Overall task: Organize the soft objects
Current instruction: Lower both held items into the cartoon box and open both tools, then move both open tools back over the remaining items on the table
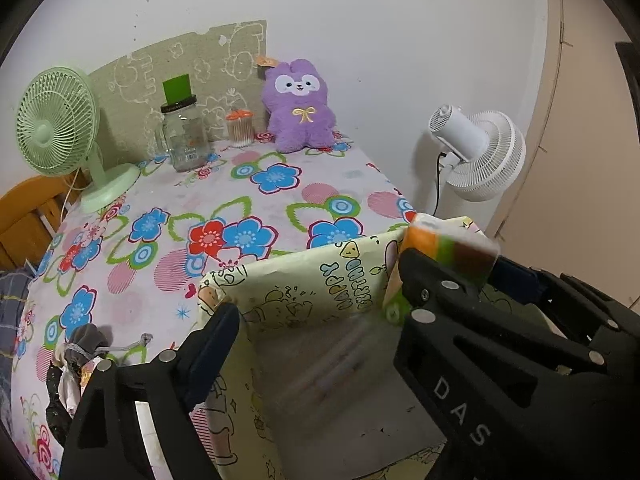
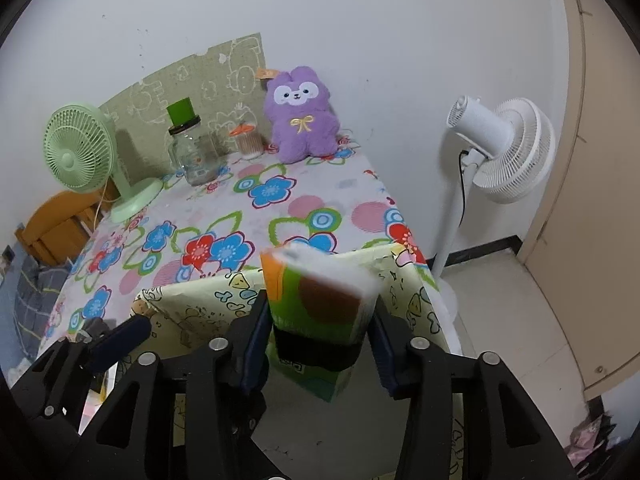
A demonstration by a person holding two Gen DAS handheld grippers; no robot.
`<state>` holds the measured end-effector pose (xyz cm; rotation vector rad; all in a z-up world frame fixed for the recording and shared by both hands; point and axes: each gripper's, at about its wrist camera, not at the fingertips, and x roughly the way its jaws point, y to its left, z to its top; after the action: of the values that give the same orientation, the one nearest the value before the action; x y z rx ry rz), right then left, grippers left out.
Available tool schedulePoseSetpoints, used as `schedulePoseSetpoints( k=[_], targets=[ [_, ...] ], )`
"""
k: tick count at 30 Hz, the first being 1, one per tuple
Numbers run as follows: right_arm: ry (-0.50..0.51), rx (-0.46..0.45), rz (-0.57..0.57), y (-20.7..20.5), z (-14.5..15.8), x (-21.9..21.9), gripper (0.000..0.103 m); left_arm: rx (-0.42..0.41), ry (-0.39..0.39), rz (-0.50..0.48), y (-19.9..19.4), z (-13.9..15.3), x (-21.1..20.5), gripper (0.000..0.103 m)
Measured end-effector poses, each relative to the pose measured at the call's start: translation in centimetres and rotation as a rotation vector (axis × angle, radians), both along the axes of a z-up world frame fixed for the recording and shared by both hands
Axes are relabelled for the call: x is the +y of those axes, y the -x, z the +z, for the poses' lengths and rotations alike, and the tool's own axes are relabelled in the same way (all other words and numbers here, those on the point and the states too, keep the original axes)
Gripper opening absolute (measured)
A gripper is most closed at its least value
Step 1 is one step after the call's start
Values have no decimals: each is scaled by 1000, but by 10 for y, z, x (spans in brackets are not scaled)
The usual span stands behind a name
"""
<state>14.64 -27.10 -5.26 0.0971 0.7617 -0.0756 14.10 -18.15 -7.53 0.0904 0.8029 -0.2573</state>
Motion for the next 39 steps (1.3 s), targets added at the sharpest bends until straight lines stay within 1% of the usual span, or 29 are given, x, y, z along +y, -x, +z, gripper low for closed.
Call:
schedulePoseSetpoints(
  k=[1, 3, 6, 9, 14, 20, 26, 28, 31, 33, 36, 39],
  targets=[
    [2, -5, -1, 1, 1, 0, 58, 2, 3, -2, 0, 0, 0, 89],
    [5, -22, -8, 3, 3, 0, 71, 1, 9, -5, 1, 2, 0, 90],
    [3, -48, -15, 8, 8, 0, 81, -4, 22, -7, 3, 5, 1, 92],
    [6, -58, -19, 11, 13, 0, 87, -17, 32, -8, 5, 9, 2, 93],
    [-2, -79, -26, 17, 21, -1, 90, -39, 32, -10, 9, 17, 2, 95],
    [28, -105, -34, 27, 33, 12, 94, -73, 50, -18, 19, 28, 14, 96],
    [0, -138, -26, 42, 44, 25, 94, -126, 26, -15, 34, 44, 24, 97],
    [8, -150, -22, 47, 49, 31, 94, -142, 24, -8, 39, 49, 29, 99],
    [27, -165, -10, 55, 58, 40, 95, -155, 41, 1, 45, 55, 38, 102],
    [41, -179, -5, 60, 62, 46, 98, -157, 55, 3, 49, 57, 43, 103],
    [59, -204, 2, 69, 68, 56, 99, -154, 80, -2, 54, 59, 52, 103],
    [57, -212, 8, 76, 71, 64, 99, -156, 85, 6, 61, 62, 61, 103]
  ],
)
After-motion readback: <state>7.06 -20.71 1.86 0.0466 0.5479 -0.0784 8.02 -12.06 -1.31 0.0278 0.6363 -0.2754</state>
